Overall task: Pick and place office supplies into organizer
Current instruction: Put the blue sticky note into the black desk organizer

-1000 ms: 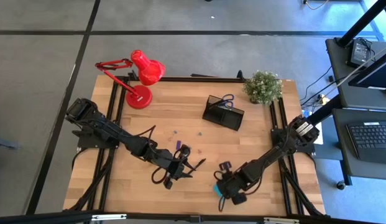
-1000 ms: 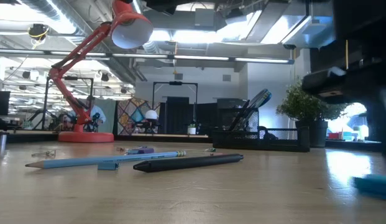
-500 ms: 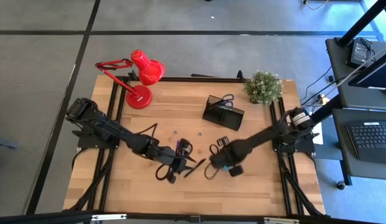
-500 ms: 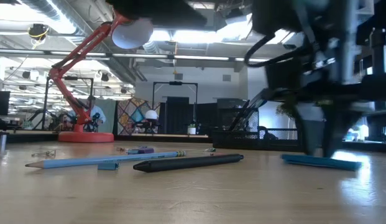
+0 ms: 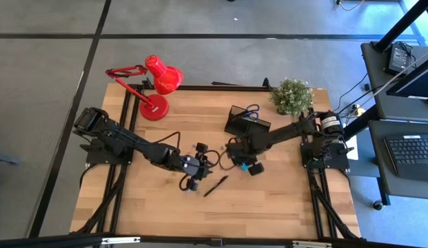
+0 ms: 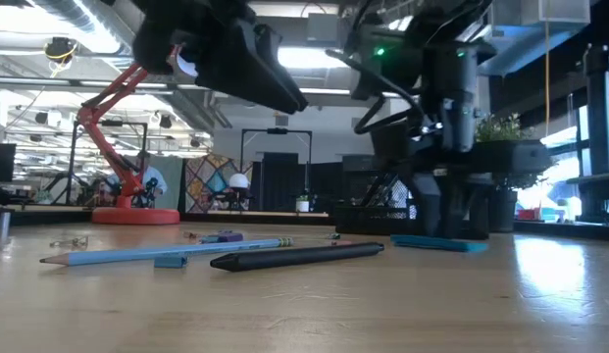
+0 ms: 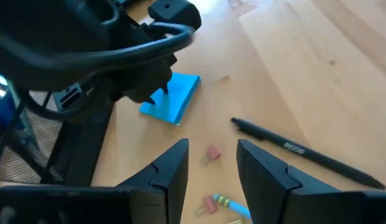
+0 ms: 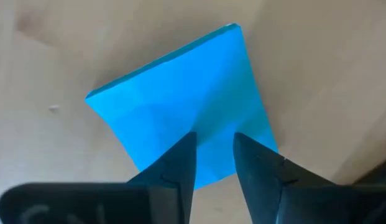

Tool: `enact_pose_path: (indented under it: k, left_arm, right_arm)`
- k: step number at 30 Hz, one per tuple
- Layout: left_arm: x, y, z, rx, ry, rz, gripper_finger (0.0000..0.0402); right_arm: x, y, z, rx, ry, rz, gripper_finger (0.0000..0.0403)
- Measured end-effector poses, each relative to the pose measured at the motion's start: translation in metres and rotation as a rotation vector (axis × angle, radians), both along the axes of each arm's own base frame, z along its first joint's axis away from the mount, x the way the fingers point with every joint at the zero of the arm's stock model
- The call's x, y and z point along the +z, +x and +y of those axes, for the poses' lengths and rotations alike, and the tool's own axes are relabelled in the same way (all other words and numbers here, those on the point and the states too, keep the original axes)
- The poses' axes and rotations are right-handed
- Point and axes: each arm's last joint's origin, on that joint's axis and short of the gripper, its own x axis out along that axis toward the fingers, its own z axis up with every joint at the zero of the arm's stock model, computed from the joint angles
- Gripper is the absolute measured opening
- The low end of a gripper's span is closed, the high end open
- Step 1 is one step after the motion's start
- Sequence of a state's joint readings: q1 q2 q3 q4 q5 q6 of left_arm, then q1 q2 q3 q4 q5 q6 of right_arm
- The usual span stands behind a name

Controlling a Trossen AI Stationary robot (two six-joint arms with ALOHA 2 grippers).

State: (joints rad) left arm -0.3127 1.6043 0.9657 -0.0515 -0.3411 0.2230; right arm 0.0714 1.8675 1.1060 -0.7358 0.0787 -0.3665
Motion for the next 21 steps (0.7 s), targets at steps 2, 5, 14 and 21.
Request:
enact_pose_path:
  k: [2, 5, 14, 21]
  left_arm:
    - [0.000, 0.001, 0.005, 0.007, 0.013, 0.007, 0.0129]
    - [-0.001, 0.002, 0.012, 0.012, 0.037, 0.018, 0.0129]
    - [-0.001, 0.006, 0.029, 0.002, 0.110, 0.031, 0.0129]
    - [-0.001, 0.008, 0.035, -0.030, 0.135, 0.040, 0.0129]
  right_arm:
    - [0.000, 0.003, -0.009, 0.004, 0.002, -0.019, 0.0113]
    - [0.000, 0.004, -0.019, -0.022, 0.003, -0.035, 0.0113]
    - [0.021, 0.001, -0.020, -0.039, 0.015, -0.108, 0.0113]
    - [0.056, -0.008, -0.008, -0.098, 0.072, -0.219, 0.0113]
